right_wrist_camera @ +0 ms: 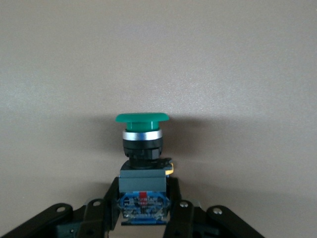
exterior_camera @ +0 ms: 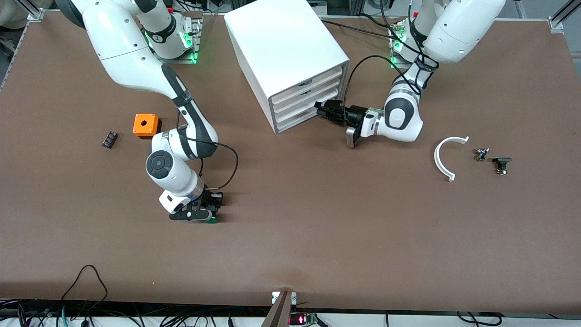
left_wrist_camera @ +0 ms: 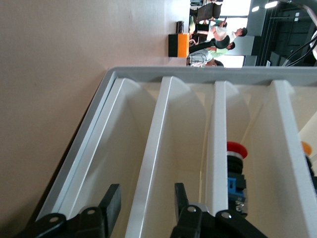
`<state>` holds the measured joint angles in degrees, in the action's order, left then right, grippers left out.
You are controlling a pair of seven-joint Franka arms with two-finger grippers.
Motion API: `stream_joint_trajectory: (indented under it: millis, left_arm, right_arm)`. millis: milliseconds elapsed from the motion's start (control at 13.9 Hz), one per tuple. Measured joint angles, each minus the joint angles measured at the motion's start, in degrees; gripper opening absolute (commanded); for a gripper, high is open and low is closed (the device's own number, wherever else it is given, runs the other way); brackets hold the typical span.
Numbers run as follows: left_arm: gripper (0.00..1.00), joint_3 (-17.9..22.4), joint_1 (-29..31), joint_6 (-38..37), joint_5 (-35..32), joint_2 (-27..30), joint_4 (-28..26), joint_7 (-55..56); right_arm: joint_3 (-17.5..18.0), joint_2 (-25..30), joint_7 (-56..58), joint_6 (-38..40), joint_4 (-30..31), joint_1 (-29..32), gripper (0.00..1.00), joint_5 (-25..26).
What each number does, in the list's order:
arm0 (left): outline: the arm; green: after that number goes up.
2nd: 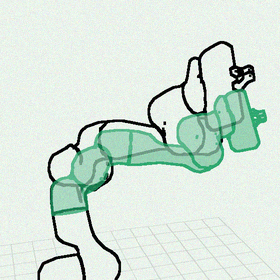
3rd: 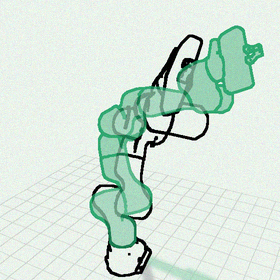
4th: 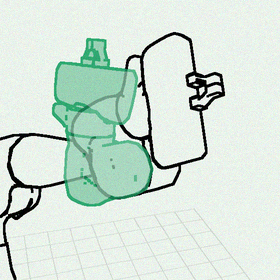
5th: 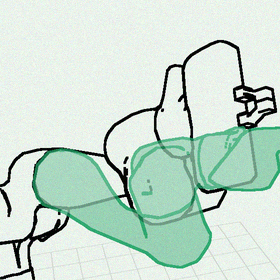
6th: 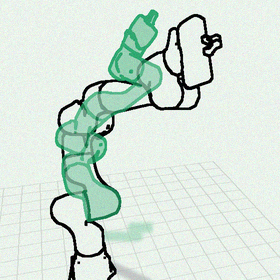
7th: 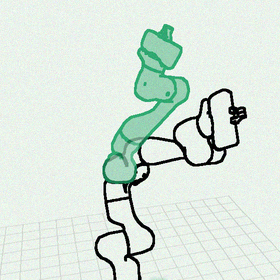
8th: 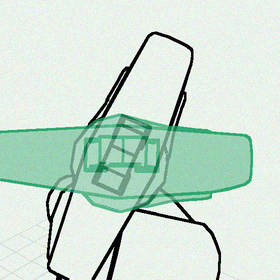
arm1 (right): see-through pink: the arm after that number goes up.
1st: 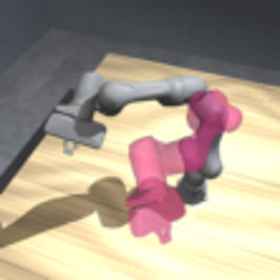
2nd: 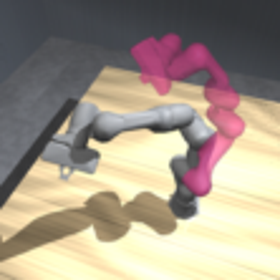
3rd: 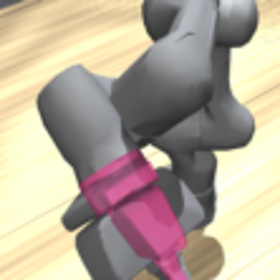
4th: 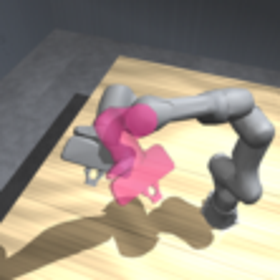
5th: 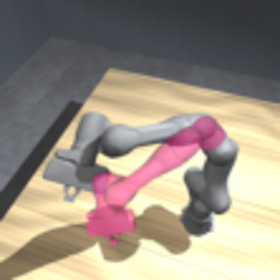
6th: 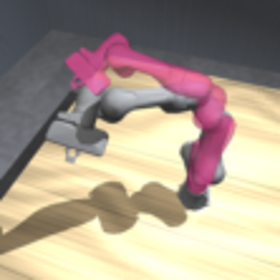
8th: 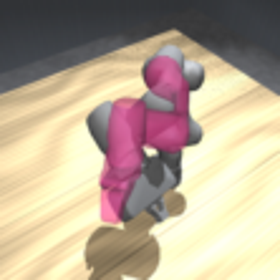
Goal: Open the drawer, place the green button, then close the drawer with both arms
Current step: 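Pull the bottom drawer open with the left gripper while the right gripper lifts the button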
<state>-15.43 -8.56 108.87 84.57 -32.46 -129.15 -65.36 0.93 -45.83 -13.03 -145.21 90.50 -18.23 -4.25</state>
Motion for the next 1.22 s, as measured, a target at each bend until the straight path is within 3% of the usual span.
stream_joint_trajectory:
  millis: [143, 215, 430, 861, 1219]
  left_arm:
    - [0.11, 0.0, -0.7, 0.1, 0.0, -0.3, -0.6, -0.1]
    - [0.00, 0.0, -0.9, 0.1, 0.0, -0.3, -0.9, -0.3]
    - [0.00, -0.1, -1.0, -0.2, 0.0, -0.2, -1.0, -2.5]
    - [0.00, 0.2, -0.8, 0.0, -0.4, -0.2, -0.7, -3.3]
    - [0.00, 3.0, 1.2, -0.1, -5.8, -1.1, 3.9, -2.2]
  right_arm:
    - [0.0, 0.0, -0.5, 0.0, -0.1, 0.0, 0.00, 0.0]
    - [0.0, 0.1, -0.8, 0.1, -0.2, -0.1, 0.00, 0.0]
    - [0.0, 1.0, -3.7, 2.5, -1.3, -0.4, 0.00, 0.0]
    - [0.1, 4.2, -14.0, 15.5, -9.0, -2.5, 0.00, 0.0]
    - [0.1, 5.9, -22.4, 23.8, -15.6, -5.8, 0.00, 0.0]
